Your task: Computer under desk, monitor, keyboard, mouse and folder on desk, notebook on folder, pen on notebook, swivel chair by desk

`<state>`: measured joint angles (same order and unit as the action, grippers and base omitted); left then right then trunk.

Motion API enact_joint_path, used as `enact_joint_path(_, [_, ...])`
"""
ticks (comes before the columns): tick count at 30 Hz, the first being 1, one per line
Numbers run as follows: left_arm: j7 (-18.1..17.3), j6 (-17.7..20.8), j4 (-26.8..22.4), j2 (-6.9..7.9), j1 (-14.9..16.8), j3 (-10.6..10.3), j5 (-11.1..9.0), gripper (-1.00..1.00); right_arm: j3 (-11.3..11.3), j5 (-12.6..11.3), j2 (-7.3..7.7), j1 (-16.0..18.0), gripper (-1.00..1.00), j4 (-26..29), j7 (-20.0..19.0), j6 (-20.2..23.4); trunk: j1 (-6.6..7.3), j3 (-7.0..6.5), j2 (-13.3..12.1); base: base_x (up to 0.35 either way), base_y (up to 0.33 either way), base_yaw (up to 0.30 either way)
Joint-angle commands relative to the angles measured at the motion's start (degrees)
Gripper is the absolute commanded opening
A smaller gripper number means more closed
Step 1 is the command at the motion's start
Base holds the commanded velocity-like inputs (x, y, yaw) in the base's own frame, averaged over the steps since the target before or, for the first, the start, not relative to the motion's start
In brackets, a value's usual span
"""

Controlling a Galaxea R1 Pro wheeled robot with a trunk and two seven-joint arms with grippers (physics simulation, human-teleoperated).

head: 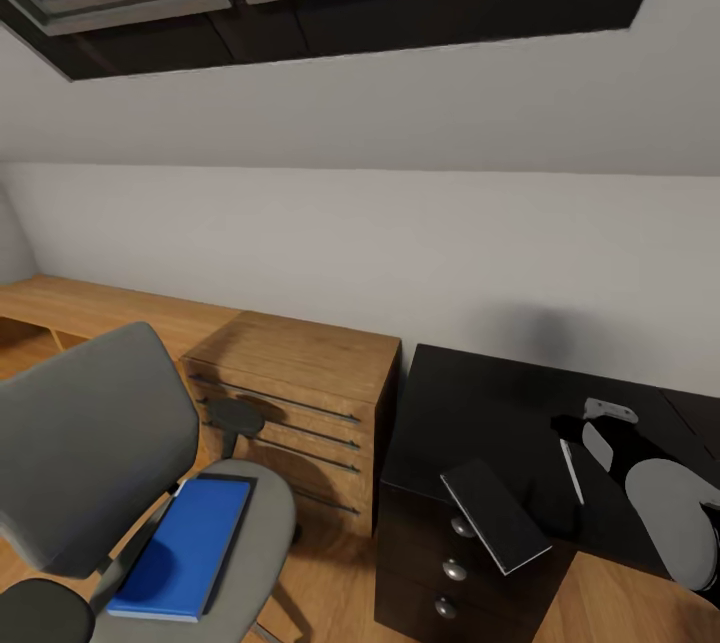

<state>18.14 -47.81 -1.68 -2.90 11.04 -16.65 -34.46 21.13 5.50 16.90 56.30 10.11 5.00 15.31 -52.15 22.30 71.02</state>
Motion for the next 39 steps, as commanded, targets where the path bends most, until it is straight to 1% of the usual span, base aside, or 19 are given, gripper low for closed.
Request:
enact_joint_path(1, [0.4,-0.1,0.0,-0.01,0.0,-0.5,-0.2,1.0,0.4,0.6,-0.03,0.0,1.0,0.1,0.0,0.3,0.23,-0.12,-0.4,0.0,0.0,0.0])
enact_joint_path(39, [0.3,0.2,0.0,0.02,0.0,-0.4,-0.3,1.0,0.4,0.6,-0.37,0.0,1.0,-0.1,0.0,0.3,8.57,-6.95,-15.6,0.0,0.0,0.0])
